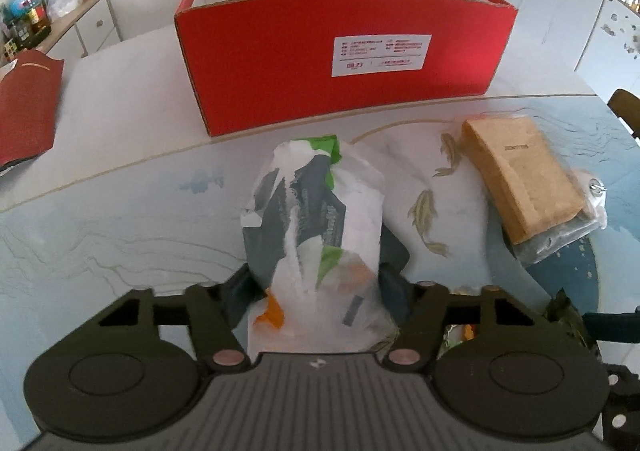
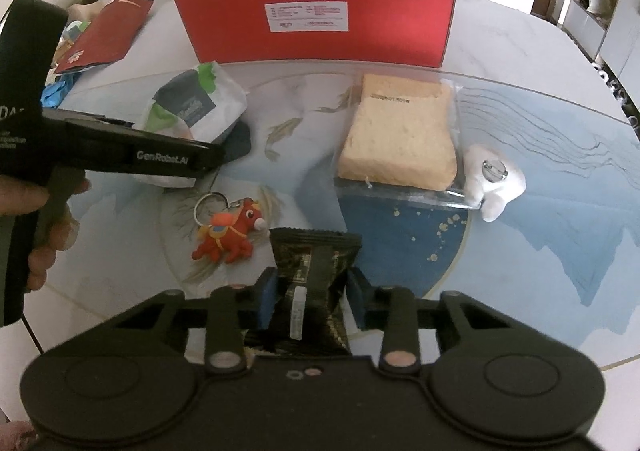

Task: Organize objects
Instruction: 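Grasp the white plastic bag with the left tool while the right tool grasps the black snack packet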

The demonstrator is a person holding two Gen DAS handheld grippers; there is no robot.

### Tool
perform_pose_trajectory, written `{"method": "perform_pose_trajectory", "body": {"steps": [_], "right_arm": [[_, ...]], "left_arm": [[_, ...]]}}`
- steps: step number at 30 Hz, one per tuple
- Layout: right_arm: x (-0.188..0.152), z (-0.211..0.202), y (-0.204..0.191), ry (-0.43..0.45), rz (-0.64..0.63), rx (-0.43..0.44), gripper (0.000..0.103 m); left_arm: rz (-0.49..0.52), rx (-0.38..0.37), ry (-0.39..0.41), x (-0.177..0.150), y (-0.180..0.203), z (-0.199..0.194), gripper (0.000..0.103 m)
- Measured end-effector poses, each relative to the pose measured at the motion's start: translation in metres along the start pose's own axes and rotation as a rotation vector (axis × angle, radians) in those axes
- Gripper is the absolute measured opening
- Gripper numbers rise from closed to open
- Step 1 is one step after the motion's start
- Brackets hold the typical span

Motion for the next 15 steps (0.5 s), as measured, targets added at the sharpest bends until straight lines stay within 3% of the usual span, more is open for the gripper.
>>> {"method": "perform_pose_trajectory", "body": {"steps": [4, 15], "right_arm": [[-0.001, -0.003, 0.002, 0.006, -0.008, -0.009, 0.032], [0.008, -0.032, 0.024, 0.074, 0.046, 0.000, 0.032]], "left_arm": [[0.026, 0.002, 0.007, -0.002, -0.001, -0.004, 0.051], [-0.058, -0.072, 0.038, -0.009, -0.007, -0.046, 0.051]]}}
Point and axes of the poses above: each gripper's, at about its wrist camera, not at the fingertips, and z roughly the way its jaws point, y to its right, x to its top, the point moved 1 cm from there along z, roughly the way its jaws point, and after that the axes turned 6 degrees about -z, right-handed, at the moved point
